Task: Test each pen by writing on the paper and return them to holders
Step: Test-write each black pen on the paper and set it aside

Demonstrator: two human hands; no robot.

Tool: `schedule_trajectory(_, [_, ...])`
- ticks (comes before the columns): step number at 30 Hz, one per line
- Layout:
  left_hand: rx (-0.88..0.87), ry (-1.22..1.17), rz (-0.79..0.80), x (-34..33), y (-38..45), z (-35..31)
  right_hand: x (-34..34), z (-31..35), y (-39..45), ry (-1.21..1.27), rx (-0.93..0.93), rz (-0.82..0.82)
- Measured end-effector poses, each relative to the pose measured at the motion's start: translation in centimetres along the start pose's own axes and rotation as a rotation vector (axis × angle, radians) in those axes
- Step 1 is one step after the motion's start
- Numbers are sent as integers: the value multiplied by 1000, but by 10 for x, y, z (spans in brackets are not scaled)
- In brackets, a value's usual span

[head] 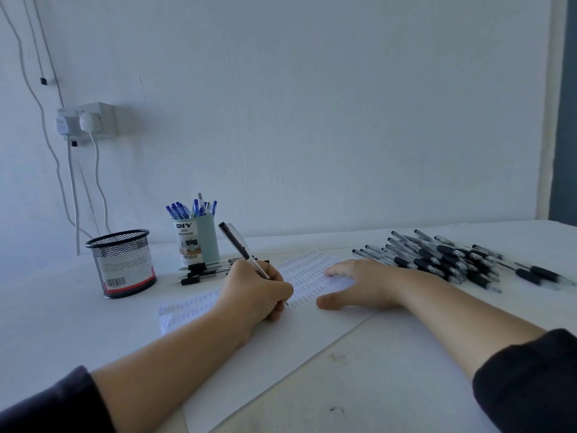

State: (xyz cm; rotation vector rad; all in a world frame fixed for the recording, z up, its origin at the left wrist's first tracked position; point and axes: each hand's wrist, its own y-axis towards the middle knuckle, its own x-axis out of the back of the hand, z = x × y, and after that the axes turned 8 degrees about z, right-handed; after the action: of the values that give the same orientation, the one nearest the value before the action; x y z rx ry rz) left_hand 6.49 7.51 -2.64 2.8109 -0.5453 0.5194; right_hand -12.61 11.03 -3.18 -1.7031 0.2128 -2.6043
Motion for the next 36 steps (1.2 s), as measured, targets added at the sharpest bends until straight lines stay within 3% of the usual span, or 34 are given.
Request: schedule_trajectory(36, [-17, 65, -23, -2, 1, 3, -2, -5, 5, -9, -5, 14])
